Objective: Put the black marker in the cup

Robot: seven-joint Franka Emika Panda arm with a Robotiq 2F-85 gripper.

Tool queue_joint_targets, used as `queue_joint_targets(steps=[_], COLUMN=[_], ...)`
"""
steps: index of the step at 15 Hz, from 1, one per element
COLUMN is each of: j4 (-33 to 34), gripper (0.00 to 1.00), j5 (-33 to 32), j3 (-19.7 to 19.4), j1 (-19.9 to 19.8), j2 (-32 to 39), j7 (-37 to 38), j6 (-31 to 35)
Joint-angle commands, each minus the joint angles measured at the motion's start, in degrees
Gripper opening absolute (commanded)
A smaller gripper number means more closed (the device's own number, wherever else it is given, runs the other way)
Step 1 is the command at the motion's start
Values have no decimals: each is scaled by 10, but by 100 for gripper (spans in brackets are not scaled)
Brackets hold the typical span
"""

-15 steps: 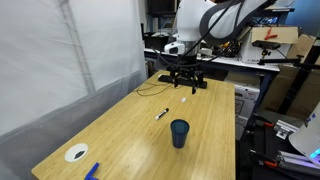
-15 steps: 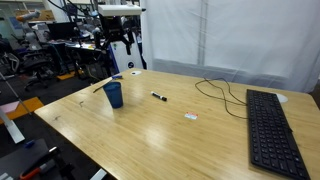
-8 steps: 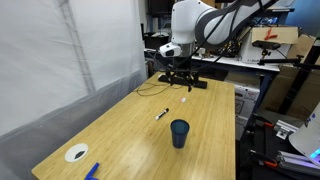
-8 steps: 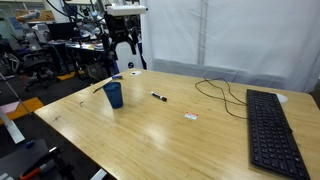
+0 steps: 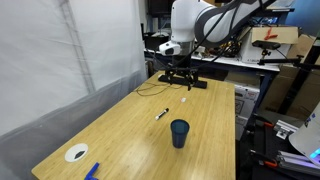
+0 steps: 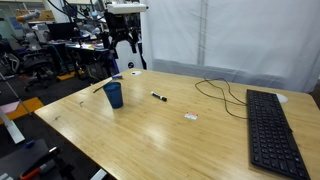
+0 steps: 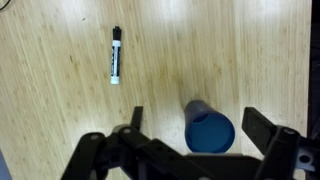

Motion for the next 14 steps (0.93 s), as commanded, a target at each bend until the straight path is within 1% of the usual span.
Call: queue_joint_targets(steps=[1,5,9,12,14], j4=[2,40,104,150,172], gripper=[100,100,100,100,100], j5=[-2,-7,-14,-25,-30], j3=[12,6,0,0,0], j1=[-11,-24,-47,-58,-59], j2=[0,45,99,143,174], j7=[2,-25,-61,-81,-80], j6=[-2,-1,-9,2,13])
